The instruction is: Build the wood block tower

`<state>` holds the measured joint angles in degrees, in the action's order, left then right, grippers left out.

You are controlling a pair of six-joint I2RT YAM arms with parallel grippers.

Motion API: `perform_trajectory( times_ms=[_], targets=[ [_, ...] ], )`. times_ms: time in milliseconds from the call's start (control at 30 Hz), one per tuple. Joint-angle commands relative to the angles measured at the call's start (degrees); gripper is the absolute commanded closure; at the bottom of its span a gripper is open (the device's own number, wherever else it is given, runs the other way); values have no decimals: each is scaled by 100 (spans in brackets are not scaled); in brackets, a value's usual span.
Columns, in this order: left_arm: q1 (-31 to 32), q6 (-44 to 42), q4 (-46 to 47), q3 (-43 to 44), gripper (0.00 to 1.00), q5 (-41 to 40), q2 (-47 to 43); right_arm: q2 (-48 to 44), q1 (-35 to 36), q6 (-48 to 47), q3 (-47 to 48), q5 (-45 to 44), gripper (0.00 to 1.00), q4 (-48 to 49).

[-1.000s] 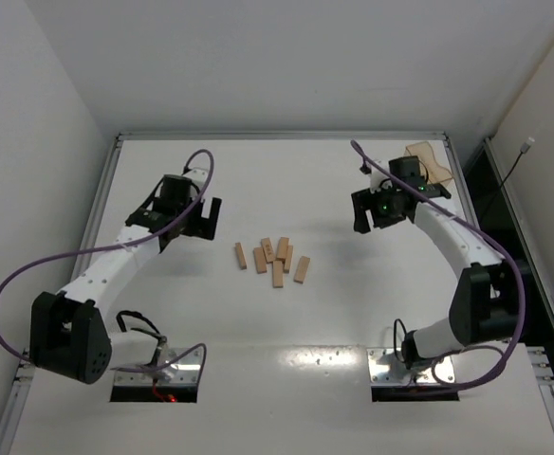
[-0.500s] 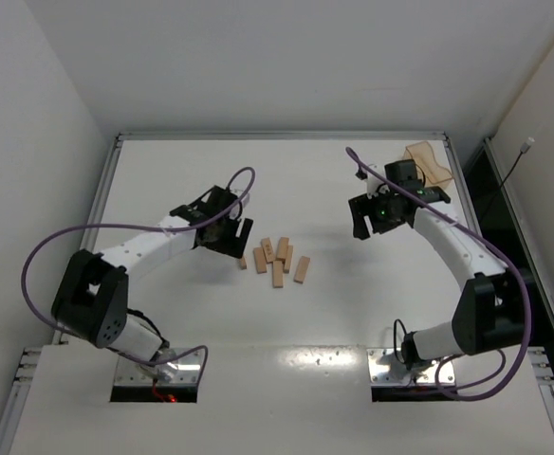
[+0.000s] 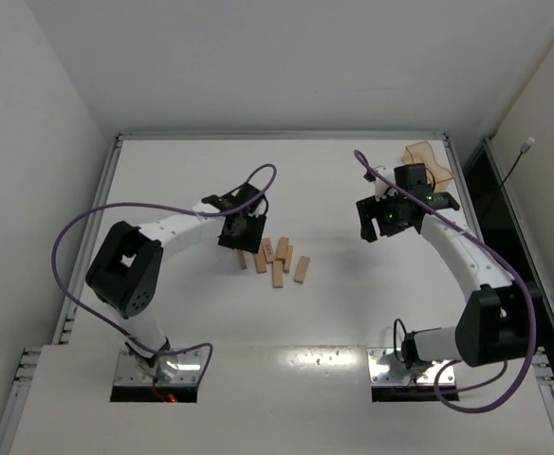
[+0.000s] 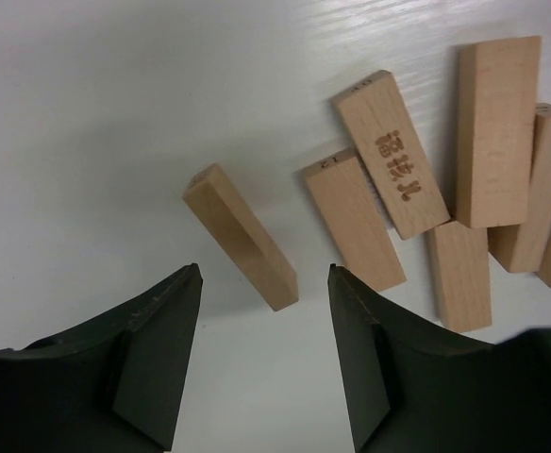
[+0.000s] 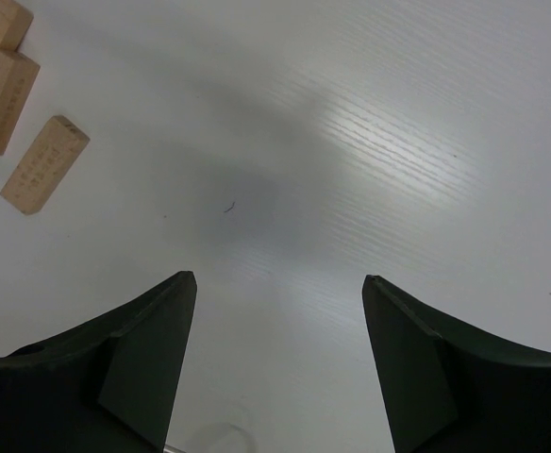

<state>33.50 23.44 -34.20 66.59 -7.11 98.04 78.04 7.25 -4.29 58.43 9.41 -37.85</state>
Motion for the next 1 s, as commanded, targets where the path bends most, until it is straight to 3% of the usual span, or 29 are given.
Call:
perform_trajectory(
  times_ms=[0,433,567,767,867,933,967],
  targets=[
    [8,345,-158,206,48,-299,48,-131,-82,-151,-16,78,31,32],
    [-115,521,-210,267,54,-466,479,106,-188,-256,150,245,30,-74],
    [-317,591,-210,267,72,-274,594,168,-188,-256,203,246,30,-74],
    [-317,539,-53,214,82,-36,594,229,-188,-256,256,246,30,-74],
    [-370,206,18,214,89,237,480,282,-188,-256,256,298,30,-74],
    [-492,-23,88,276,100,639,391,282,-188,-256,256,298,30,-74],
    [-563,-163,175,354,100,798,304,282,-188,-256,256,298,30,-74]
  ],
)
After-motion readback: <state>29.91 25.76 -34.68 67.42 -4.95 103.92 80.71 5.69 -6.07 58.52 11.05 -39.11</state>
